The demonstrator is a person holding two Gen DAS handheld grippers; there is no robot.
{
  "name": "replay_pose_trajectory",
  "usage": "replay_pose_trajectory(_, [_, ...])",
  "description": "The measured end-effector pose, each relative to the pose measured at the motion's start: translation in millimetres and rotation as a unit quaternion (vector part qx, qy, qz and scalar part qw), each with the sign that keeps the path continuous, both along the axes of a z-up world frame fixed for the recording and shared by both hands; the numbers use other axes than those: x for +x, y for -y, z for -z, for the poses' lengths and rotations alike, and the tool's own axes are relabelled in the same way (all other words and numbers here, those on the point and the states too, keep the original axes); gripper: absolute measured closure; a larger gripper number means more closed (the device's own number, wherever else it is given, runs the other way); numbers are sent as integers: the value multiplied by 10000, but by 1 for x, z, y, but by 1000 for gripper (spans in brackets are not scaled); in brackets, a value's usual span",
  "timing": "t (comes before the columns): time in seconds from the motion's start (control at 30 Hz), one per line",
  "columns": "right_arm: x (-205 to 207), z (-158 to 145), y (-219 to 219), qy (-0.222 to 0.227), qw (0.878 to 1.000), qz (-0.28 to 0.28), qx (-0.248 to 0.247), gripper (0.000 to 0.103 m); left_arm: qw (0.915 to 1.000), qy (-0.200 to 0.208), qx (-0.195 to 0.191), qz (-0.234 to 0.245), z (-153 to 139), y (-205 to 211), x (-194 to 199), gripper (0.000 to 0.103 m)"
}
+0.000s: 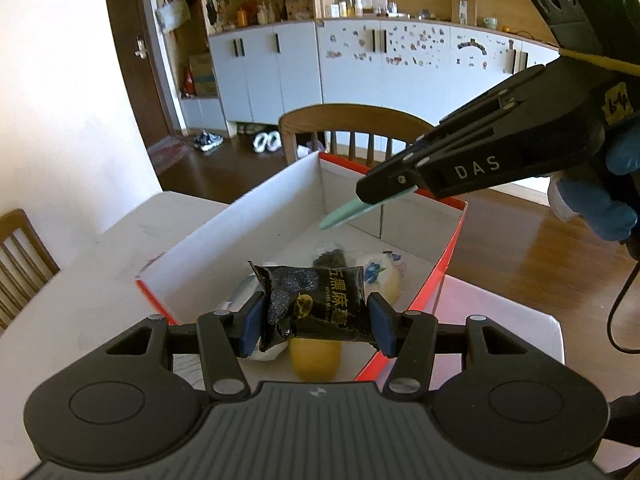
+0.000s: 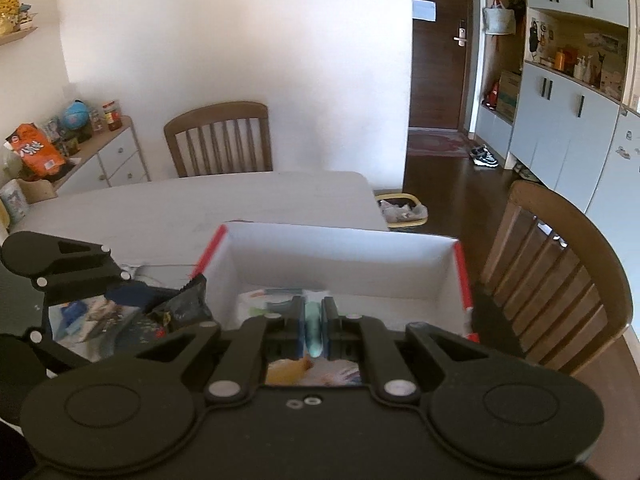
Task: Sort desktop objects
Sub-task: 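Lift and carry the black pack and green stick over the shoebox, then lower both items into the box and open both tools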
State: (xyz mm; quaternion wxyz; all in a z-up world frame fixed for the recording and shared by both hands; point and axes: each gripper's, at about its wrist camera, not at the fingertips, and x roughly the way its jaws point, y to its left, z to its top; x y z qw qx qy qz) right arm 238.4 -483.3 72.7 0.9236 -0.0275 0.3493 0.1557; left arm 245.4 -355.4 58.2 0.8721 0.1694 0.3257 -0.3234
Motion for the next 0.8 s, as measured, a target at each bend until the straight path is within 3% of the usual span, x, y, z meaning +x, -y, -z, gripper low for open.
replay_pose_trajectory(0.47, [51,30,29,-311,9992,182,-169,96,9942,-1029,305,-94,32,52,73,49])
replay_pose_trajectory(0.8, [84,59,38,-578,9971,293,-390,96,9896,-1333,491,-247,49,71,97,49])
